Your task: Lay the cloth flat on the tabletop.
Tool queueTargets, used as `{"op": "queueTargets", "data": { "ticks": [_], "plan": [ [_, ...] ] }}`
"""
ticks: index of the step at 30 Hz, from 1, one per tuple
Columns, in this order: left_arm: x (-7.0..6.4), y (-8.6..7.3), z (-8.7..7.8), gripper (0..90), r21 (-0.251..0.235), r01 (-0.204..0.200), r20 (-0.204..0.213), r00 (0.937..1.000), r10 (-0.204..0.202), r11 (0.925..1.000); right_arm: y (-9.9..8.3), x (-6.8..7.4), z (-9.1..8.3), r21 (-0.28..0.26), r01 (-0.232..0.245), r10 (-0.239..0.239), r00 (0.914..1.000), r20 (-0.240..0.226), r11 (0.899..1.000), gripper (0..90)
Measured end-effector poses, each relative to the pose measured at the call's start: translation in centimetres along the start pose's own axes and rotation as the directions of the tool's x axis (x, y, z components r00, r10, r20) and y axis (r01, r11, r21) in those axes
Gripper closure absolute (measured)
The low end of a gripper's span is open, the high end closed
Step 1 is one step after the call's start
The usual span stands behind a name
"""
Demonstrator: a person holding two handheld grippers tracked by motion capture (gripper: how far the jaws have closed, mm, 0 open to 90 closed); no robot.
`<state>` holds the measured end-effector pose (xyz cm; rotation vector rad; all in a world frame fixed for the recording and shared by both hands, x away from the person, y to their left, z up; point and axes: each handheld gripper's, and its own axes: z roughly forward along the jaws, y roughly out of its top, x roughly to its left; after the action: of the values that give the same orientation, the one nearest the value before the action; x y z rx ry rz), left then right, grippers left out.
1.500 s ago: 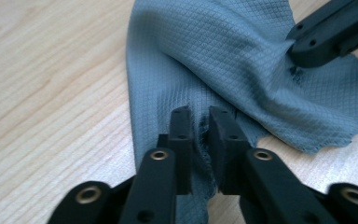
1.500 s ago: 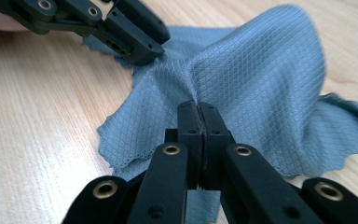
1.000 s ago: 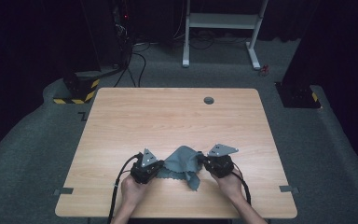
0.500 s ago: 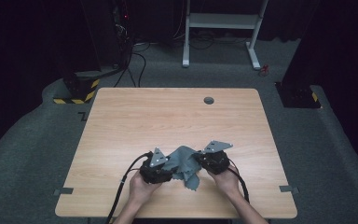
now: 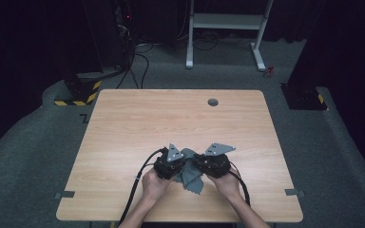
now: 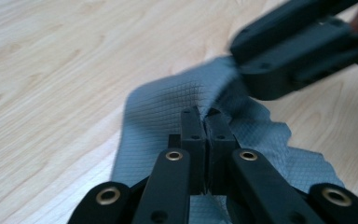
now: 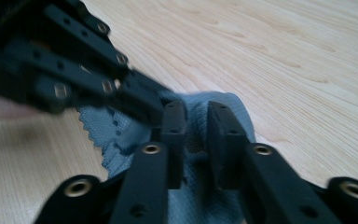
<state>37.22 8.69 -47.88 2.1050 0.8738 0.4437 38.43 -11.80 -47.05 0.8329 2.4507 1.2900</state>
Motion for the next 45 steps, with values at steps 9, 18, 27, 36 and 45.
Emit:
{"op": "queueTargets", "data": {
  "ticks": [9, 18, 27, 36, 45],
  "plan": [
    [3.0, -0.1, -1.6, 88.4, -0.027, 0.092, -0.057, 0.9940, -0.094, 0.9954, -2.9, -0.8, -1.4, -0.011, -0.040, 0.040, 0.9956, 0.084, 0.999, 67.3],
    [4.8, -0.7, -1.6, 88.4, -0.021, 0.141, -0.083, 0.9863, -0.142, 0.9898, -4.2, -1.2, 0.3, 0.086, -0.070, 0.063, 0.9947, 0.082, 0.994, 64.7],
    [6.6, -1.5, -1.5, 87.9, 0.003, 0.176, -0.113, 0.9783, -0.174, 0.9845, -3.0, -1.7, 1.0, 0.086, -0.051, 0.044, 0.9953, 0.087, 0.995, 90.0],
    [7.7, -2.3, -0.5, 79.5, 0.060, 0.205, -0.139, 0.9708, -0.195, 0.9769, -2.7, -2.0, 1.3, 0.059, -0.084, 0.082, 0.9960, 0.036, 0.995, 71.3],
    [5.6, -3.6, -2.3, 64.6, 0.053, 0.130, -0.129, 0.9841, -0.123, 0.9901, -3.6, -1.4, 0.9, 0.068, -0.060, 0.058, 0.9978, 0.032, 0.996, 70.4]
  ]
}}
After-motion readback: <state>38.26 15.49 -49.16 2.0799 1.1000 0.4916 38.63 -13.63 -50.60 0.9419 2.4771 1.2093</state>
